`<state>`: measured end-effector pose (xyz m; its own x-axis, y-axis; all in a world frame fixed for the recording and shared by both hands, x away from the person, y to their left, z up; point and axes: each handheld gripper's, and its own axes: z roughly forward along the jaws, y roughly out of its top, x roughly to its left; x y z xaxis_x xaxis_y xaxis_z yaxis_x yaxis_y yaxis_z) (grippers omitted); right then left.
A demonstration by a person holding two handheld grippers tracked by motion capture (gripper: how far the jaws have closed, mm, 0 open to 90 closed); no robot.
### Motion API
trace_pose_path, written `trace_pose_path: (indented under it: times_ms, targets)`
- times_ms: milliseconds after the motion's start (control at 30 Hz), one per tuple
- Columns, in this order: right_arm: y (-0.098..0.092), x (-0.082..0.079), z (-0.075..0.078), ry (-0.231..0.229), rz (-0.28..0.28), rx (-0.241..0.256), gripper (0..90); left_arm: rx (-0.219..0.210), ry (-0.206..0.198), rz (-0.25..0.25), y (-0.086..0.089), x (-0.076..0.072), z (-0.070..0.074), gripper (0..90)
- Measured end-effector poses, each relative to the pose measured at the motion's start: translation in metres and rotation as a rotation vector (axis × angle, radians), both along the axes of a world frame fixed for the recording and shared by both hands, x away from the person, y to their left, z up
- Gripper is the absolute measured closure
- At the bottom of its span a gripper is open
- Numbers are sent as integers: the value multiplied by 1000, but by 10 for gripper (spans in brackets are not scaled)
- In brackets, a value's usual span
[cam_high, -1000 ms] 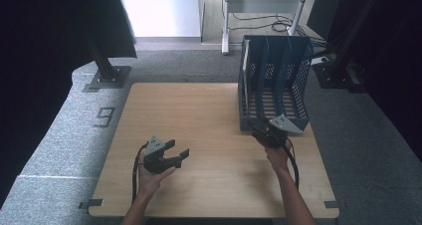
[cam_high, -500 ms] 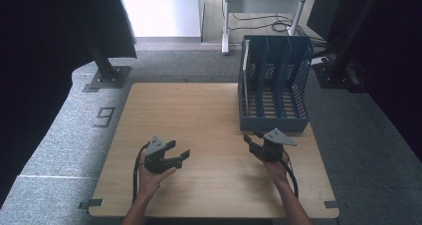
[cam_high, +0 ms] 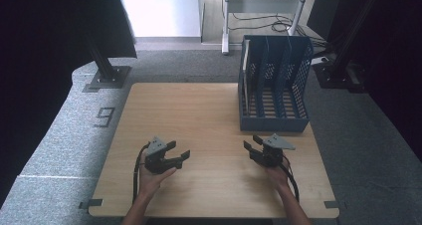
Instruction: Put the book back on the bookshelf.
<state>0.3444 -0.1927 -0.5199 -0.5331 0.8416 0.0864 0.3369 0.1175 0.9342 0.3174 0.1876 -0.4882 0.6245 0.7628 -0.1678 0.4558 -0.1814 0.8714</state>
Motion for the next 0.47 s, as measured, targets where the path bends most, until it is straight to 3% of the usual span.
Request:
trace_pose_path:
  times_ms: [333, 467]
  targets:
    - [-1, 1, 0, 2, -3, -5, 485, 2, 6, -6, -1, 1, -1, 273]
    - [0, 5, -5, 49, -18, -55, 474, 6, 9, -8, -2, 1, -2, 273]
